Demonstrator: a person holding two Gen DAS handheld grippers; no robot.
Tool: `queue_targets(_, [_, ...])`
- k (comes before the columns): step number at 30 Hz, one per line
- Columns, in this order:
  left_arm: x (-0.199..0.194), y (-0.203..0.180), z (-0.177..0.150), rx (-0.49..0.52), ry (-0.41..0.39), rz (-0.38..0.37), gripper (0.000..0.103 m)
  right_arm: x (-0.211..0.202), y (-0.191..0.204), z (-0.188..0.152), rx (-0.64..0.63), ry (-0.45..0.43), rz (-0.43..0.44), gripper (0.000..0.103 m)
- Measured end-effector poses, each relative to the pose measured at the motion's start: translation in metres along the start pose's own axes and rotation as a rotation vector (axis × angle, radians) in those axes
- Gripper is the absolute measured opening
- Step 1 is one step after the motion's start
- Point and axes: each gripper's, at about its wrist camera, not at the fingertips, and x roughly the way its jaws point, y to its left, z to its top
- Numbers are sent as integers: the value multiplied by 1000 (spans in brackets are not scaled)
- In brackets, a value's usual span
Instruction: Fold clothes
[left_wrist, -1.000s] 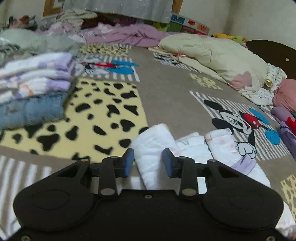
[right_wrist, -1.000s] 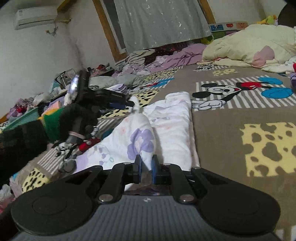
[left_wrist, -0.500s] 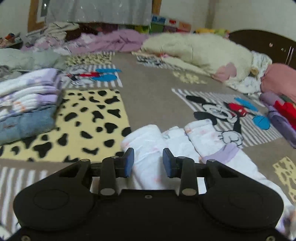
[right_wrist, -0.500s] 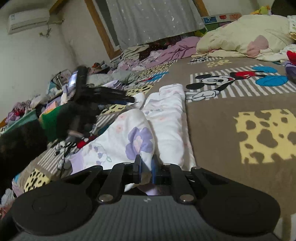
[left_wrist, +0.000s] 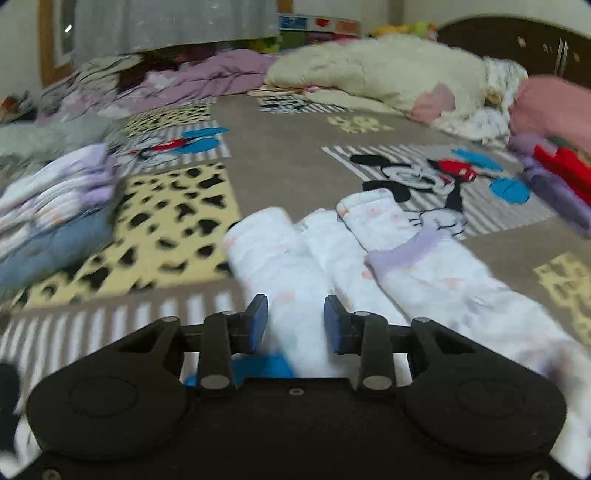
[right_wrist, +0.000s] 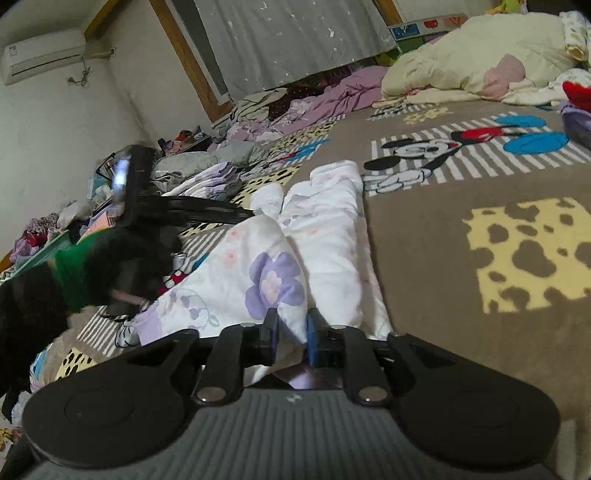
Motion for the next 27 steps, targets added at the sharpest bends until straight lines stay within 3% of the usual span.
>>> queue_targets(3, [-52,7,-30,-139,-8,-74,53,-5,2,2,-9,-10,-4,22])
queue_targets(9, [-124,-12,-99,-367,8,-230,59,-9,-4,3,22,-30,-3,26])
queue_targets(13, [-134,-43,-126,-421,33,-266,60,-11,-5,-1,21,-43,7,30])
queue_targets(20, [-121,-76,-135,-534,71,-283,59,-16,-8,-7,43,-72,29,31])
queue_targets(22, [-120,-79,-133,-555,75,-281,28,-18,-10,-6,51,-80,32,31])
queue_targets(23, [-121,-80,-131,-558,73,-271,25,-19,-12,-6,56,-85,34,31])
queue_targets(24, [-121,-80,-129,-560,71,-262,12,-20,-13,-6,61,-89,35,31])
queue_targets(25, [-122,-81,-127,-563,70,-252,7,-21,-14,-6,67,-93,38,31])
queue_targets(27, [-131,-81,-117,-508,54,-230,4,-22,-17,-6,86,-97,47,31])
